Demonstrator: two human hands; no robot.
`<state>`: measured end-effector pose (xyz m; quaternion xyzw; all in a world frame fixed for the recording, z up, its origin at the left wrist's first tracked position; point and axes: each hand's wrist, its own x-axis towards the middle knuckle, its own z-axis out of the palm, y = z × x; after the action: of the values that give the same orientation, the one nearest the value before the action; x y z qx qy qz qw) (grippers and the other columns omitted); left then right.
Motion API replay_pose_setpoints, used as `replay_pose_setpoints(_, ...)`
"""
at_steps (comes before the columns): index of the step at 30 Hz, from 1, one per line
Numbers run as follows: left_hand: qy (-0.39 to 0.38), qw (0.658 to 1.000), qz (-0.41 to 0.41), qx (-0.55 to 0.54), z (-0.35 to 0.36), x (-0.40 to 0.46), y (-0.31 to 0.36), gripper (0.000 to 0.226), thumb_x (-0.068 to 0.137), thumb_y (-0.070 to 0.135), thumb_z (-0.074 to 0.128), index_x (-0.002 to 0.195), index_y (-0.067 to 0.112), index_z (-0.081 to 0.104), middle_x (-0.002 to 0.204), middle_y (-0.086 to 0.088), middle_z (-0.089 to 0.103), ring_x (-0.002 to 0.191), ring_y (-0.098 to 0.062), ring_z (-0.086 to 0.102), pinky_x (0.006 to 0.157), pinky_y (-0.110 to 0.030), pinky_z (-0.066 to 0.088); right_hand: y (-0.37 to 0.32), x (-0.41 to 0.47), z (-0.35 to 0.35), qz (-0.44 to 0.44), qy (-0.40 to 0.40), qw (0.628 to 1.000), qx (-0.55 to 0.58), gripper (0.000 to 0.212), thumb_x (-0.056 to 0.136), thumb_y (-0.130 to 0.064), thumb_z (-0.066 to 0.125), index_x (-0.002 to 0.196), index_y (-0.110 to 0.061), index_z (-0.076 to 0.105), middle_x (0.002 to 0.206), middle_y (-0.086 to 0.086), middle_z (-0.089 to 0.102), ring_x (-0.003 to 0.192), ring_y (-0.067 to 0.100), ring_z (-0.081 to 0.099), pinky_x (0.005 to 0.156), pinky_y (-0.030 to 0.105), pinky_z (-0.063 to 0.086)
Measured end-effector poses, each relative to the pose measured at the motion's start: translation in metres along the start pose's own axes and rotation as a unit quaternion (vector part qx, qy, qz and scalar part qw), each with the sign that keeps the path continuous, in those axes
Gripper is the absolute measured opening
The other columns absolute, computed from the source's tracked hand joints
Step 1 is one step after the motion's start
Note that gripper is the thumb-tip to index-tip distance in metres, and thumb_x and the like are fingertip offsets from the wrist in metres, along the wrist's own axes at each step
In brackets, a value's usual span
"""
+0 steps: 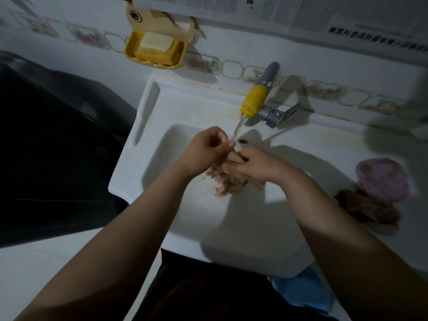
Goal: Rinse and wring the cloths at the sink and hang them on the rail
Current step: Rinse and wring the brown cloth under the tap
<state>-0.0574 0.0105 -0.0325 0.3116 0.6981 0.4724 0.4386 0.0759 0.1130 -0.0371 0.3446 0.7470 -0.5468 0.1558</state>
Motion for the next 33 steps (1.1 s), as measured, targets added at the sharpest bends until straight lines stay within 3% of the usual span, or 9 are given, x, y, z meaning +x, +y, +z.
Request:
replay_pose_setpoints(3, -0.033, 0.991, 0.009, 0.129, 0.002, 0.004, 0.007, 0.033, 0.096, 0.034, 0.054, 0.089, 0.002, 0.061, 0.078, -0.017, 0.065, 0.064, -0.014, 0.057, 0.062, -0.026, 0.048, -0.007, -0.003, -0.006, -0.037, 0.069, 0.997, 0.011, 0.015, 0.093, -0.026, 0.057, 0.085, -0.016, 0.066, 0.079, 0.0, 0.066, 0.077, 0.009, 0.063, 0.076, 0.028, 0.049)
replay_pose_setpoints(5, -0.072, 0.984, -0.037, 0.157, 0.0, 0.004, 0.004, 0.051, 0.098, 0.047, 0.04, 0.091, 0.004, 0.066, 0.08, -0.006, 0.066, 0.068, -0.008, 0.056, 0.067, -0.02, 0.045, -0.014, -0.006, -0.013, -0.057, 0.127, 0.986, 0.089, 0.022, 0.096, -0.019, 0.05, 0.079, -0.026, 0.061, 0.078, -0.01, 0.062, 0.075, 0.001, 0.057, 0.076, 0.021, 0.044)
replay_pose_setpoints(9, -0.133, 0.988, -0.065, 0.052, -0.005, 0.006, -0.021, 0.066, 0.092, 0.056, 0.049, 0.099, -0.008, 0.062, 0.09, -0.013, 0.065, 0.083, -0.012, 0.058, 0.087, -0.032, 0.045, -0.014, -0.004, -0.022, -0.054, 0.185, 0.973, 0.126, 0.014, 0.099, -0.023, 0.046, 0.102, -0.022, 0.06, 0.1, -0.004, 0.061, 0.094, 0.008, 0.056, 0.085, 0.024, 0.04)
replay_pose_setpoints(12, -0.063, 0.993, -0.053, -0.083, -0.001, 0.006, -0.034, 0.063, 0.089, 0.045, 0.059, 0.088, -0.017, 0.052, 0.086, -0.018, 0.058, 0.085, -0.024, 0.056, 0.091, -0.043, 0.047, -0.01, 0.005, -0.022, -0.011, 0.244, 0.948, 0.203, 0.018, 0.098, -0.026, 0.046, 0.1, -0.019, 0.063, 0.1, 0.004, 0.064, 0.098, 0.019, 0.06, 0.09, 0.031, 0.046)
replay_pose_setpoints(16, 0.03, 0.983, -0.08, -0.165, 0.014, 0.01, -0.019, 0.037, 0.103, 0.032, 0.039, 0.09, 0.001, 0.055, 0.084, -0.019, 0.055, 0.076, -0.027, 0.057, 0.078, -0.04, 0.054, -0.017, 0.008, -0.011, 0.012, 0.28, 0.914, 0.292, 0.023, 0.092, -0.033, 0.054, 0.077, -0.019, 0.063, 0.078, 0.0, 0.068, 0.081, 0.019, 0.065, 0.08, 0.032, 0.051)
replay_pose_setpoints(19, -0.044, 0.986, -0.098, -0.131, 0.024, 0.014, -0.018, 0.044, 0.097, 0.051, 0.043, 0.096, 0.009, 0.056, 0.09, -0.009, 0.062, 0.082, -0.019, 0.062, 0.078, -0.033, 0.052, -0.029, 0.008, -0.005, -0.015, 0.287, 0.912, 0.294, 0.022, 0.09, -0.025, 0.054, 0.072, -0.018, 0.063, 0.069, 0.0, 0.066, 0.073, 0.019, 0.064, 0.074, 0.033, 0.051)
replay_pose_setpoints(22, -0.083, 0.991, -0.078, -0.075, 0.028, 0.013, -0.034, 0.028, 0.094, 0.027, 0.058, 0.098, -0.001, 0.06, 0.088, -0.009, 0.063, 0.081, -0.018, 0.06, 0.081, -0.034, 0.051, -0.034, 0.01, -0.014, -0.025, 0.289, 0.887, 0.358, 0.018, 0.092, -0.019, 0.051, 0.084, -0.015, 0.066, 0.079, 0.006, 0.069, 0.074, 0.021, 0.066, 0.067, 0.029, 0.052)
replay_pose_setpoints(28, -0.064, 0.962, -0.121, -0.237, 0.022, 0.007, -0.034, 0.028, 0.101, 0.022, 0.041, 0.085, 0.007, 0.059, 0.077, -0.007, 0.06, 0.072, -0.018, 0.059, 0.073, -0.031, 0.049, -0.034, 0.01, -0.019, -0.025, 0.271, 0.863, 0.427, 0.02, 0.099, -0.029, 0.048, 0.088, -0.02, 0.061, 0.084, 0.0, 0.068, 0.076, 0.012, 0.067, 0.072, 0.027, 0.055)
replay_pose_setpoints(33, -0.067, 0.991, -0.099, -0.06, 0.029, 0.011, -0.037, 0.033, 0.099, 0.036, 0.047, 0.095, 0.006, 0.061, 0.074, -0.006, 0.06, 0.058, -0.013, 0.053, 0.053, -0.024, 0.041, -0.041, 0.014, -0.011, -0.016, 0.284, 0.854, 0.435, 0.021, 0.1, -0.026, 0.046, 0.086, -0.022, 0.062, 0.081, -0.001, 0.069, 0.072, 0.011, 0.067, 0.067, 0.026, 0.053)
